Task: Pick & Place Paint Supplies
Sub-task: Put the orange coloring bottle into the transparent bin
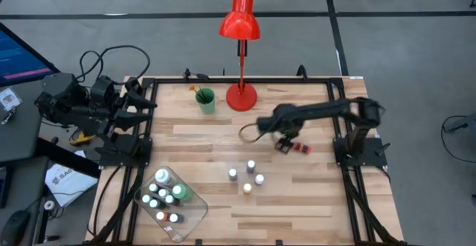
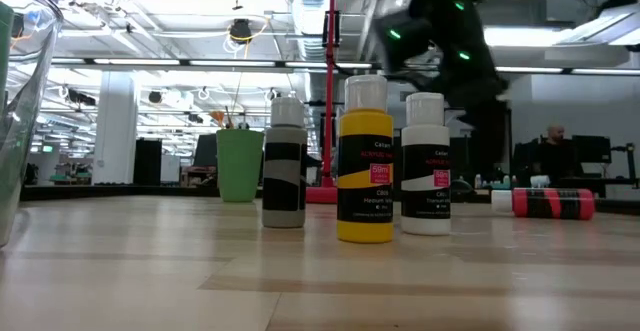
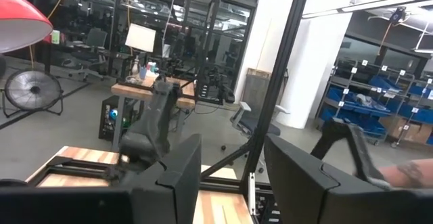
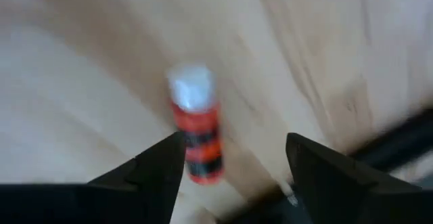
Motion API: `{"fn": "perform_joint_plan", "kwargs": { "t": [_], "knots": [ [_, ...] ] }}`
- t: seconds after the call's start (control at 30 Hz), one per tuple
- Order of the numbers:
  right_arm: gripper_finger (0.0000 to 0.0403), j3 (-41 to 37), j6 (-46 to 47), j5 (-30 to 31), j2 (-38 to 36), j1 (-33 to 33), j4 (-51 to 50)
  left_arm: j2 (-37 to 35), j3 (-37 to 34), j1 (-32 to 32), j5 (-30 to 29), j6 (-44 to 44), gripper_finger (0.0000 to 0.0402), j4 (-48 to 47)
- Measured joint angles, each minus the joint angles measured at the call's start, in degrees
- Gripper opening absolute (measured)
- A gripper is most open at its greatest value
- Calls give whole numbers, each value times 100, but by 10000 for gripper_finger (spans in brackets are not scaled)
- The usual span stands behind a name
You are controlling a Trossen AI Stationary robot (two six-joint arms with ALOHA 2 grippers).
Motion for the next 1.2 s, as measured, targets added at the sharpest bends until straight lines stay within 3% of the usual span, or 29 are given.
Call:
{"fn": "perform_joint_plan", "kwargs": {
  "t": [0.1,0.17,0.27,0.37,0.57,0.7,0.87,0.93,1.07,1.2],
  "knots": [
    [254,-743,-18,-100,-659,-552,463,0,0,0,-1,-11,159,-11],
    [255,-1204,-100,-535,-1074,-865,874,0,0,0,-1,-11,162,-29],
    [255,-1702,-373,-727,-1330,-1129,1387,0,0,0,-3,32,165,-35],
    [255,-2084,-860,-343,-1249,-1288,1567,0,0,0,-7,35,166,-48],
    [255,-2378,-1246,-741,-648,-1591,2116,2,0,0,-40,30,164,-49],
    [230,-2331,-1125,-877,-389,-1538,2197,0,0,0,-50,30,164,-49],
    [136,-2169,-811,-753,-407,-1174,2285,0,0,0,-49,32,163,-49],
    [102,-2090,-574,-725,-541,-991,2771,0,0,0,-51,35,163,-49],
    [101,-2109,6,-646,-857,-555,3869,0,0,0,-49,37,163,-52],
    [101,-2109,417,270,-1079,75,5378,0,0,0,-49,46,163,-64]
  ]
}}
